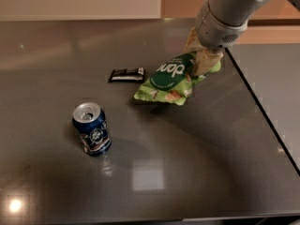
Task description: Move green rice chip bag near rxbar chocolate
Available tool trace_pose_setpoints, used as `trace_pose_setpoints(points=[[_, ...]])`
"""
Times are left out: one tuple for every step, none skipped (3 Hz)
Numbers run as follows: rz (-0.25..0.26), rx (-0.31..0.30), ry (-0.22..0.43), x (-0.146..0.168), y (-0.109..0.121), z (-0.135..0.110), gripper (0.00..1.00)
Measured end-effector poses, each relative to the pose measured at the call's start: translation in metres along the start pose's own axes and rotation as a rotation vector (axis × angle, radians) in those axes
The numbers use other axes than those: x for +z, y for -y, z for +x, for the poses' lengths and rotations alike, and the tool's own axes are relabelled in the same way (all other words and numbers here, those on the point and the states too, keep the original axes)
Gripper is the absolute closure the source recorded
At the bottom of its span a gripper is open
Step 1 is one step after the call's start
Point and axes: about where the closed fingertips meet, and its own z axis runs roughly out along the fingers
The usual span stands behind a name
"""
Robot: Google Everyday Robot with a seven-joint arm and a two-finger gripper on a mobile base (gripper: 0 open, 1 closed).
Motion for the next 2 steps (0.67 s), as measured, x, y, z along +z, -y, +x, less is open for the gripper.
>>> trace_pose_setpoints(points=[[0.055, 0.001, 0.016, 0.008, 0.042, 0.01, 1.0], [0.076, 0.011, 0.057, 0.023, 0.073, 0.017, 0.87]])
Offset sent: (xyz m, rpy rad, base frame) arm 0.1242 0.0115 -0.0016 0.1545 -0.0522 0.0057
